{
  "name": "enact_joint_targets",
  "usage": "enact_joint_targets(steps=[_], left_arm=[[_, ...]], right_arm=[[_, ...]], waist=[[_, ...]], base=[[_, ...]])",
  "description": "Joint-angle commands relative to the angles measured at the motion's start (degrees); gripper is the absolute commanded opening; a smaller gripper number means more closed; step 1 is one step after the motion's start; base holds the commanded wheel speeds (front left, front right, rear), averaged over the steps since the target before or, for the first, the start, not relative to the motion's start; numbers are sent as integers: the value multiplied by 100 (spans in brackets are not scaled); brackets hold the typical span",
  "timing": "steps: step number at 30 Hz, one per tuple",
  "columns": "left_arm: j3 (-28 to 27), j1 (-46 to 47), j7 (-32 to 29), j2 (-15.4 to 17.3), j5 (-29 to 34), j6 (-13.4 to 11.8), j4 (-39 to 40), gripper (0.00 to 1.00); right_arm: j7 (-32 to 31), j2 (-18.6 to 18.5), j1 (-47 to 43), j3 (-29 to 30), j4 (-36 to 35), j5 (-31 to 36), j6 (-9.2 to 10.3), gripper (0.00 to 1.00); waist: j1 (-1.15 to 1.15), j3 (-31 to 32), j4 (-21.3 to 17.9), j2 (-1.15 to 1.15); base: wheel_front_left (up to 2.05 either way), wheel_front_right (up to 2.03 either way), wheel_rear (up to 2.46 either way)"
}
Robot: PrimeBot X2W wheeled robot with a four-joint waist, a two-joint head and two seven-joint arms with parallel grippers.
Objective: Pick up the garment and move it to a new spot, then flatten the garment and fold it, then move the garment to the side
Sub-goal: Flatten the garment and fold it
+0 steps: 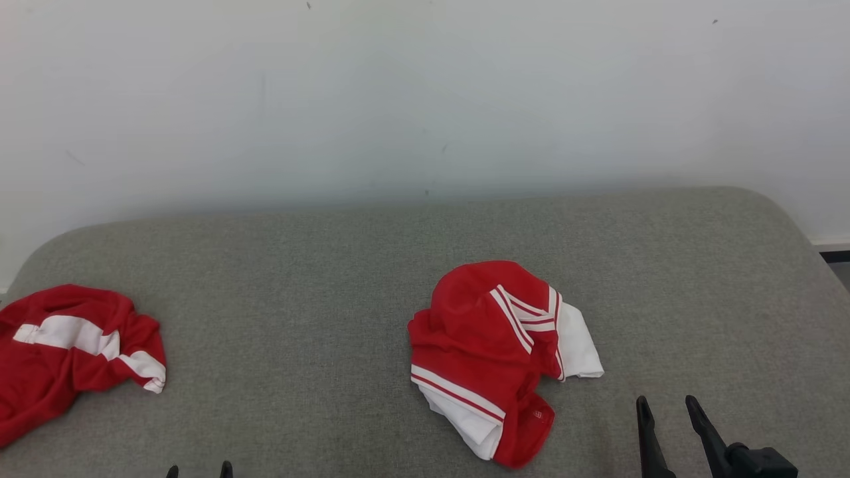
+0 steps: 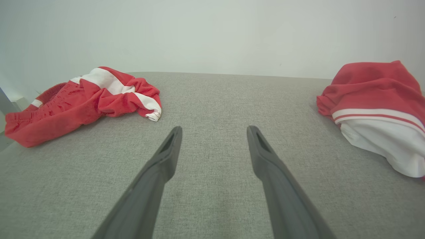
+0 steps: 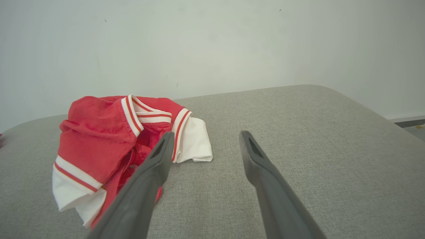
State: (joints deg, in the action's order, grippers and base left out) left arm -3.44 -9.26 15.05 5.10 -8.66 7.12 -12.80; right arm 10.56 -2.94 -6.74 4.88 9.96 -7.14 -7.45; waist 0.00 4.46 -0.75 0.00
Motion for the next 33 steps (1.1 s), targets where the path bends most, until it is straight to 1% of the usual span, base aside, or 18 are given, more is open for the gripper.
enact_joint_targets(steps=[1, 5, 8, 10, 13, 16, 19, 22, 28, 31, 33], left_arm=[[68, 89, 19, -8, 23, 30, -40, 100], [172, 148, 19, 12, 40, 38, -88, 100], [367, 268, 19, 13, 6, 44, -213, 100], [524, 450, -186, 19, -78, 29, -333, 100], [779, 874, -894, 10, -262, 32, -326, 100], [1136, 1315, -1987, -16, -446, 33, -247, 100], [1360, 1888, -3016, -52, -617, 27, -110, 100], [1575, 2391, -3789, -107, -690, -5, -115, 100], [2072, 3152, -4828, -196, -647, -224, -354, 100], [2376, 3434, -5219, -206, -615, -301, -465, 100], [2567, 3561, -5457, -215, -599, -428, -570, 100]], right_arm=[[-5, 10, 35, -21, 8, -28, -7, 100], [-16, 10, 32, -40, 11, -10, -7, 100], [-36, 10, 37, -48, -7, 13, -7, 100], [-61, 10, 44, -66, -29, 30, -7, 100], [-91, 10, 8, -37, -62, 45, -7, 100], [-136, 11, -32, -8, -110, 72, -7, 100], [-191, 12, -34, -3, -176, 116, -7, 100], [-238, 10, -14, -11, -248, 133, -7, 100], [-329, 10, 24, -28, -377, 172, -7, 100], [-336, 11, 30, -12, -418, 176, -7, 100], [-338, 12, 45, -23, -436, 168, -7, 100]], waist=[[0, -1, -69, 0], [0, -1, -175, 0], [0, -4, -326, 0], [0, -10, -454, 0], [0, -9, -639, 0], [0, -21, -831, 0], [0, -47, -1031, 0], [0, -89, -1254, 0], [0, -229, -1766, 0], [0, -311, -1972, 0], [0, -355, -2095, 0]], base=[[0, 0, 0], [0, 0, 0], [0, 0, 0], [0, 0, 0], [0, 0, 0], [0, 0, 0], [0, 0, 0], [0, 0, 0], [0, 0, 0], [0, 0, 0], [0, 0, 0]])
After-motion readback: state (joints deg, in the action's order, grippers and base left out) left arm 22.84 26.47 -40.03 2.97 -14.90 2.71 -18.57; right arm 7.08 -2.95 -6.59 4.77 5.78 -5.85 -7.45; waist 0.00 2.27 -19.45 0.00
